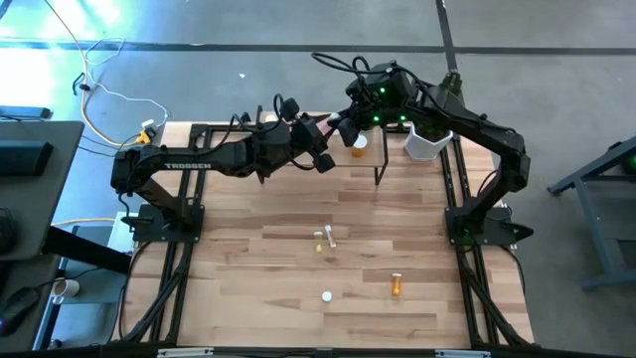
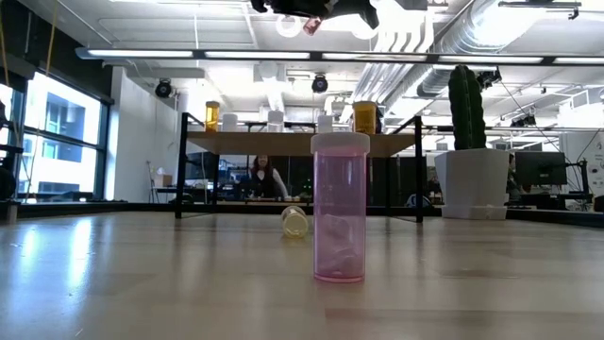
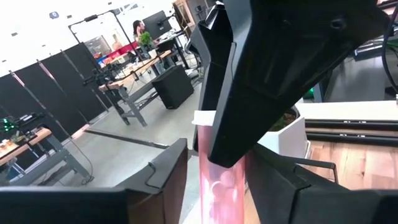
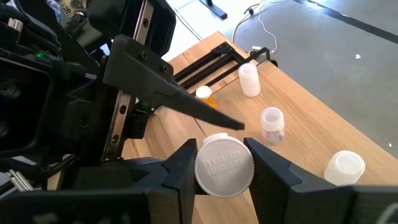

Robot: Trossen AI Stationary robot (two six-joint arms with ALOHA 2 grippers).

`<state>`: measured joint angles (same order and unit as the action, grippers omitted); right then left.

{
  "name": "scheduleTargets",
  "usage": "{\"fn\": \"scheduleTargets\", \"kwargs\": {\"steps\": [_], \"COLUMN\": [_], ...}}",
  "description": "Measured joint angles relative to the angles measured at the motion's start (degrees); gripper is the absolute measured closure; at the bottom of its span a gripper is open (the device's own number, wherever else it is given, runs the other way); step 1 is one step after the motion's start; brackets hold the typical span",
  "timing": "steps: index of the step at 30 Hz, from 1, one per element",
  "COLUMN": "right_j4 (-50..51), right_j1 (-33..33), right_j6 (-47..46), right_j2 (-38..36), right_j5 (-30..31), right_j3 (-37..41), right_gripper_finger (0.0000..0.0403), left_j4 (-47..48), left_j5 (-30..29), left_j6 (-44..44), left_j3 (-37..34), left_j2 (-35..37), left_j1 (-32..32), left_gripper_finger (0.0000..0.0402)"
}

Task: Pick and place medicine bottles onto shelf by color
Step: Adjust the pink pill bottle on the shelf

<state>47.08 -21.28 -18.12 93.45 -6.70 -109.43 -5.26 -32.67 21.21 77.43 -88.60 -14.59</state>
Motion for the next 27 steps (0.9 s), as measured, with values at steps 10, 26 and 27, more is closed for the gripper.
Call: {"fn": "scheduleTargets", "kwargs": {"steps": [10,26,27], "right_j4": [0.73,6.55,7.43], "right_j1": [-0.51,-5.86,-5.86], "right_j6": [0.56,5.14,5.45], "right_j2": [-0.02,1.61,2.19], "right_j5": [2.17,2.31,2.22], "right_j3": [0.0,0.0,0.0], "right_gripper_finger": [0.0297,0.0297,0.0297], "left_j4": [4.03,8.48,8.29], "left_j5": [-2.29,-4.45,-4.52], "left_j6": [-3.72,-5.71,-5.57], "left_j3": [0.0,0.0,0.0], "left_j2": [0.07,4.01,4.48], "left_j1": [0.0,-0.02,-0.02], "left_gripper_finger": [0.0192,0.0184,0.0184]}}
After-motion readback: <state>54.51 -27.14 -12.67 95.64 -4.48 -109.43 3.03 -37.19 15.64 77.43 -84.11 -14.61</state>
